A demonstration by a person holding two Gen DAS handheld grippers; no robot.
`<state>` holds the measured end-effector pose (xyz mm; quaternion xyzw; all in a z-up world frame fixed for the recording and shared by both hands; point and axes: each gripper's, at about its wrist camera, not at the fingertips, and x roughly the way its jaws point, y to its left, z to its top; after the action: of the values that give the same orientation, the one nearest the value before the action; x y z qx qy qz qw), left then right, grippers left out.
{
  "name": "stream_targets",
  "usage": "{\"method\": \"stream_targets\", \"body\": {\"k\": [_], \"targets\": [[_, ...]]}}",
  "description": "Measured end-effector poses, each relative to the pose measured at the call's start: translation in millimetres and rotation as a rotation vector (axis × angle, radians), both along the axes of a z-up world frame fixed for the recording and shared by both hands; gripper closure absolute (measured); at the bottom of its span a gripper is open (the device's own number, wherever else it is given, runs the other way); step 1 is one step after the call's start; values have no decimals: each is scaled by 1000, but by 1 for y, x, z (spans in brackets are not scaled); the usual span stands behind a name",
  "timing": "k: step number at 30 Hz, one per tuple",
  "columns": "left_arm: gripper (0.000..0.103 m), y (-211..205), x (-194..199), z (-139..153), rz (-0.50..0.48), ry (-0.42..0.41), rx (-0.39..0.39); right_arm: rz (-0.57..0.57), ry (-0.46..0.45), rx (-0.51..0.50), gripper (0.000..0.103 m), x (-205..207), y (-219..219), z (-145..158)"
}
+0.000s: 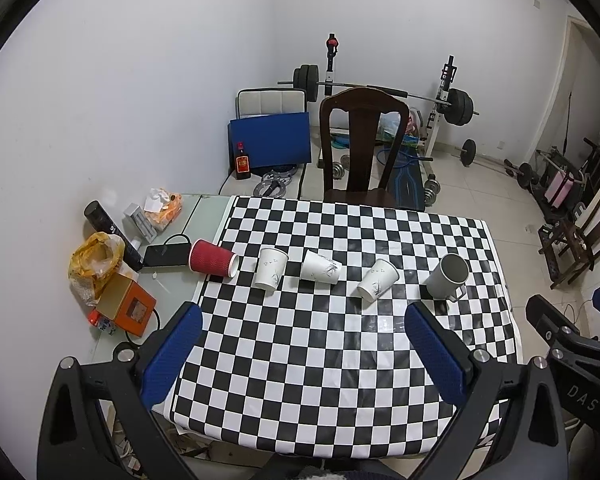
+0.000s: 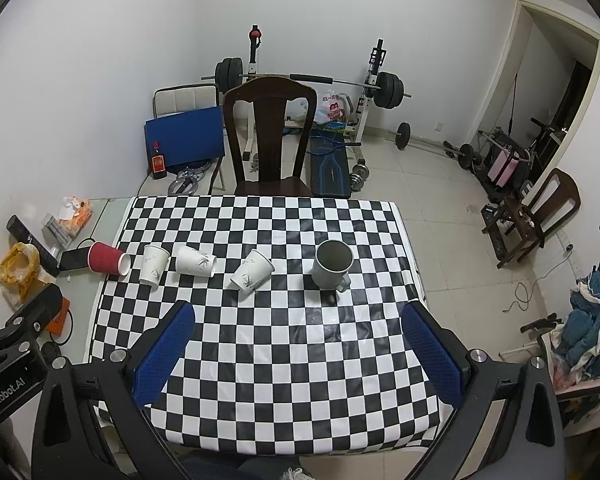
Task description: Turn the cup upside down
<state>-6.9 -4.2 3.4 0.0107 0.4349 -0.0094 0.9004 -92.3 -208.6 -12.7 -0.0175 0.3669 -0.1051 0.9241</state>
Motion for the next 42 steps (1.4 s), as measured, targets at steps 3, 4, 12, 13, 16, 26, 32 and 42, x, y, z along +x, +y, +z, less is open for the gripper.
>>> {"method": "stream_targets", "body": {"k": [3,4,12,13,16,26,32,42], "targets": [[0,1,0,0,-2,-1,-2,-1,-1,-3,0,-1,1,0],[0,1,1,0,-2,-2,-1,-2,0,-1,0,0,1,0],[0,0,0,0,-5,-4,-2,-3,-2,-2,0,-2,2,0],[0,-7,-1,1,-5,-4,-2,-3,-1,-2,0,-1,3,0],[0,-7,0,1,-5,-2,-3,-2,-3,-3,0,-2,3,0],[0,-6,0,1,-4,-4,-3,-2,-6,-6,0,-2,4,3],[0,-8,-2,2,-4,-6,-4,-1,-8,-4,0,-3,5,3],[0,-8,-1,2,-3,-7,-4,-1,-12,-2,0,-4,5,3]]}}
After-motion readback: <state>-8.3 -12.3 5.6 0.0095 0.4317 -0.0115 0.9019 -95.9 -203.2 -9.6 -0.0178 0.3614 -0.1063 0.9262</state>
